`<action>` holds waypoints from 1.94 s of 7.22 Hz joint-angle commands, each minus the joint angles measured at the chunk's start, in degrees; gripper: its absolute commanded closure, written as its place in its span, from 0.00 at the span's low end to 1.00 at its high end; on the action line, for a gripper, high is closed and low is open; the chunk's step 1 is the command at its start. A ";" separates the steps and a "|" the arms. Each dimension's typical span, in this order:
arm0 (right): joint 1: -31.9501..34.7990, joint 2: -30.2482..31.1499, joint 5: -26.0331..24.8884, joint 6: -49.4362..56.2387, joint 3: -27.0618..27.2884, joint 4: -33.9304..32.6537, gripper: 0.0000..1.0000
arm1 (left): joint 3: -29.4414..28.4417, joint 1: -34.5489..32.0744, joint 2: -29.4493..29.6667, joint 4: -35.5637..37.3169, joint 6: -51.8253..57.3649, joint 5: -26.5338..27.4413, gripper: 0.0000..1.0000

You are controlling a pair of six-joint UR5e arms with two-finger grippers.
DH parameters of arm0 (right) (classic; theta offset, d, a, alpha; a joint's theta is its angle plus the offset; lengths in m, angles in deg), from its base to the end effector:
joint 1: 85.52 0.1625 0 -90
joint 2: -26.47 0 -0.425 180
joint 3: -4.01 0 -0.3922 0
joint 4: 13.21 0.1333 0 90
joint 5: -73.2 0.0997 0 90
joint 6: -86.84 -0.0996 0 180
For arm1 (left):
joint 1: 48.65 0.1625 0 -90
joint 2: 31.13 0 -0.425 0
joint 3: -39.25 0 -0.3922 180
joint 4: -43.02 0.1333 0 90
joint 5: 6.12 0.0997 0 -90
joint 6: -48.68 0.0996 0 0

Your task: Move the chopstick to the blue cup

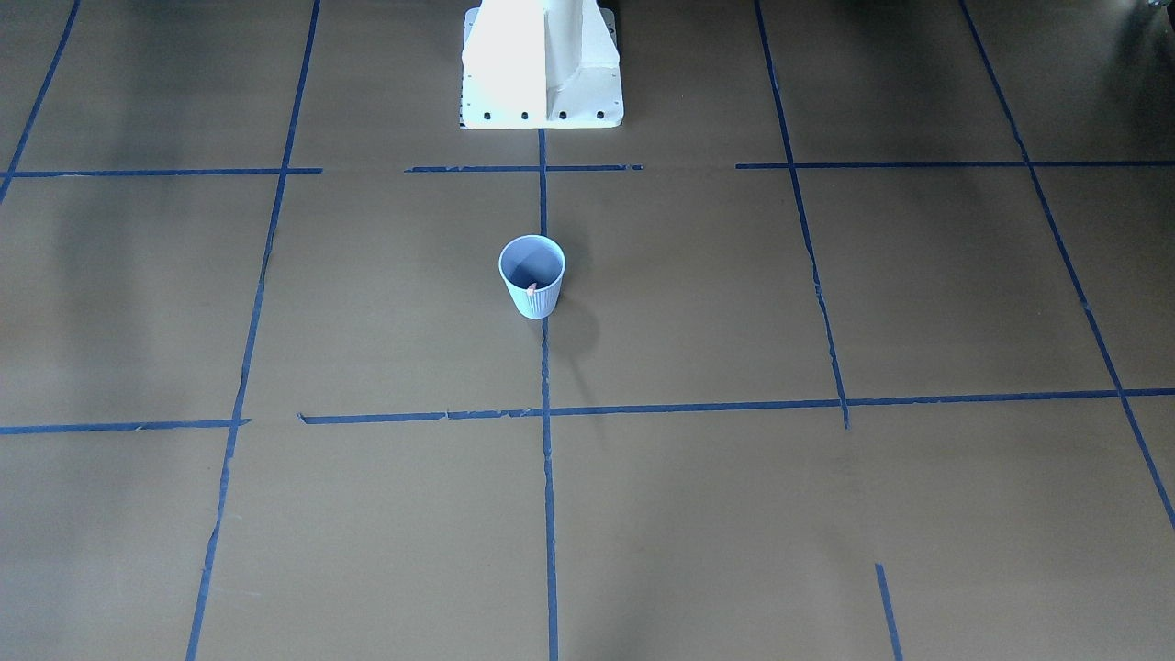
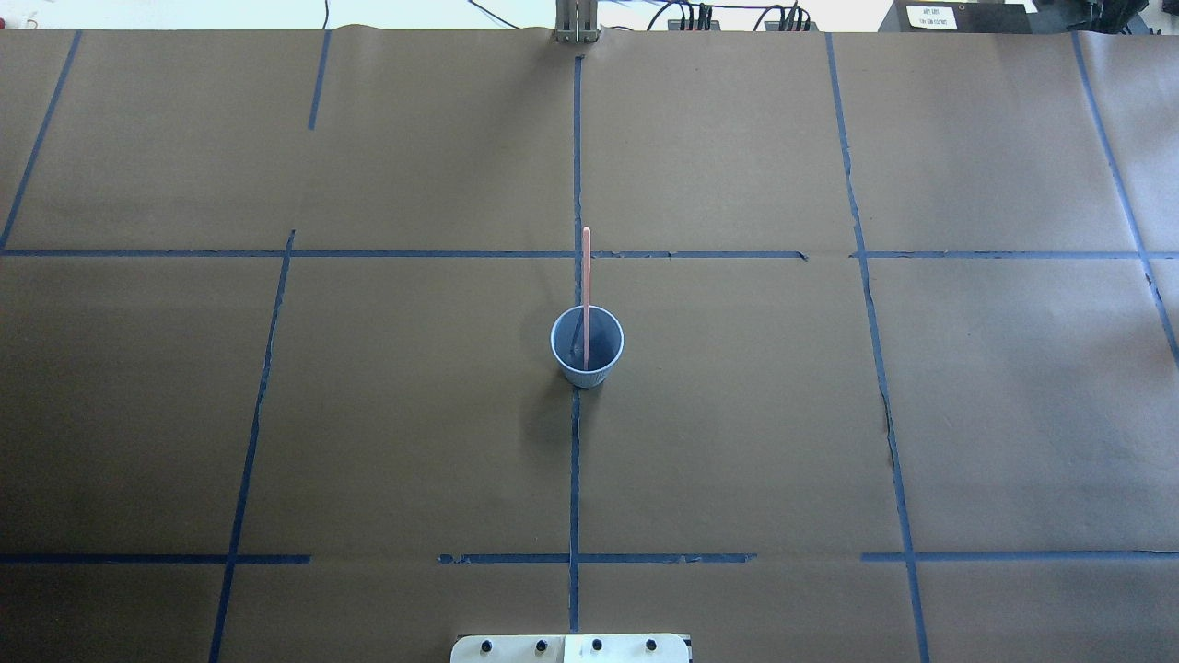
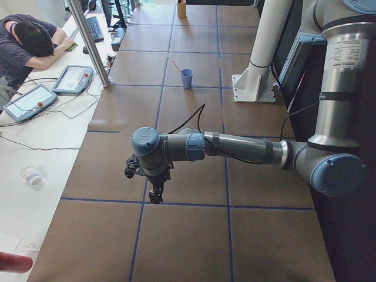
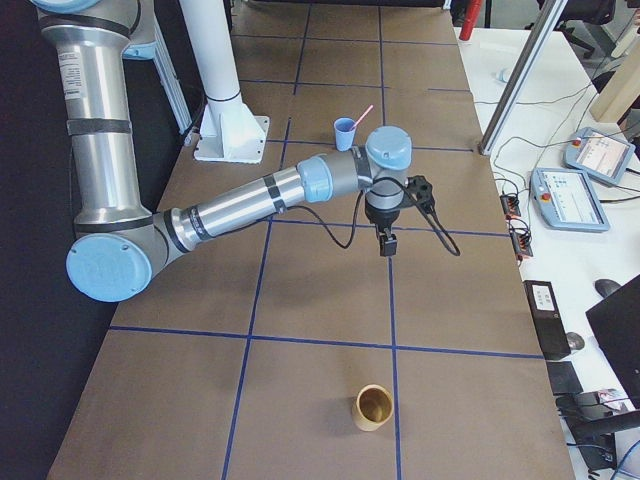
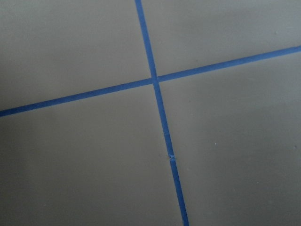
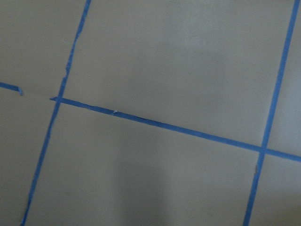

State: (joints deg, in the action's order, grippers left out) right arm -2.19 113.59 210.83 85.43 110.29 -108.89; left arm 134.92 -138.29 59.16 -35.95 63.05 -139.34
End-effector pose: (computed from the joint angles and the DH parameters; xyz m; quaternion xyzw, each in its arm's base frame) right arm 0.0007 -0.5079 0.5003 0.0789 -0.4076 -0.0890 0.9054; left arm -0.0620 -0.4855 0.6279 0.0041 0.3702 0.1029 0.9232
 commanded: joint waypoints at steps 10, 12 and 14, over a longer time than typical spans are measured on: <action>6.58 6.65 -4.29 1.76 -10.46 1.90 0.00 | -6.11 -0.10 -1.88 -11.74 -9.97 -0.02 0.00; 7.55 7.97 -4.12 3.87 -11.97 1.99 0.00 | -5.76 -0.10 -1.88 -11.74 -10.06 -0.02 0.00; 9.74 9.28 -2.99 3.70 -11.88 1.99 0.00 | -5.76 -0.10 -1.97 -11.74 -10.06 -0.02 0.00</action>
State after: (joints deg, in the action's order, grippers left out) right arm 6.18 122.19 207.08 89.13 98.44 -106.91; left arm 129.12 -138.39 57.23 -47.69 53.00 -139.36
